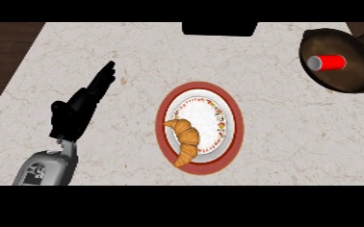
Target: Pick the can from the plate and place it in the pan
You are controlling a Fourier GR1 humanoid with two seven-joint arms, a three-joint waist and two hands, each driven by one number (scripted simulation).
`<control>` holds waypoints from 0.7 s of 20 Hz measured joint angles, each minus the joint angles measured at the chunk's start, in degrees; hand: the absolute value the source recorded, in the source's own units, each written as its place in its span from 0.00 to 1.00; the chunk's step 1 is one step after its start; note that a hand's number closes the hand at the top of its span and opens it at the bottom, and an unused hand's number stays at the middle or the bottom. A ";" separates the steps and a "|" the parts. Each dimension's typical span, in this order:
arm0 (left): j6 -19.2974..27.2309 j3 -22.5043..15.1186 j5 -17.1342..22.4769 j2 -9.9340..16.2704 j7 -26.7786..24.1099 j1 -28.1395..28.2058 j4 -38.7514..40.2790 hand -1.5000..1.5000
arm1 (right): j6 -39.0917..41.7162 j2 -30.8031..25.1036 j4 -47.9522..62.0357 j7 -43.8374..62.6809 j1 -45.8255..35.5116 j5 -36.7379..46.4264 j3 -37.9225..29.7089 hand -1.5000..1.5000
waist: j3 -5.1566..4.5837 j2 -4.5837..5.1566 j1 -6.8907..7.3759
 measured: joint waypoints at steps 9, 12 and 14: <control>-0.11 0.53 0.01 0.14 -0.64 1.08 0.14 0.50 | 1.33 -0.65 -3.65 -1.86 7.31 -1.40 -1.22 0.00 | 0.00 -0.45 -0.91; -0.30 0.85 0.21 0.44 -0.28 1.21 -0.20 0.50 | 1.13 0.21 -4.91 -2.71 9.70 -1.69 -1.40 0.00 | 0.03 -0.57 -1.01; -0.05 0.81 -0.02 0.29 0.02 0.84 -0.09 0.50 | 0.82 0.56 -5.80 -3.40 11.28 -1.67 -1.34 0.00 | 0.08 -0.57 -1.24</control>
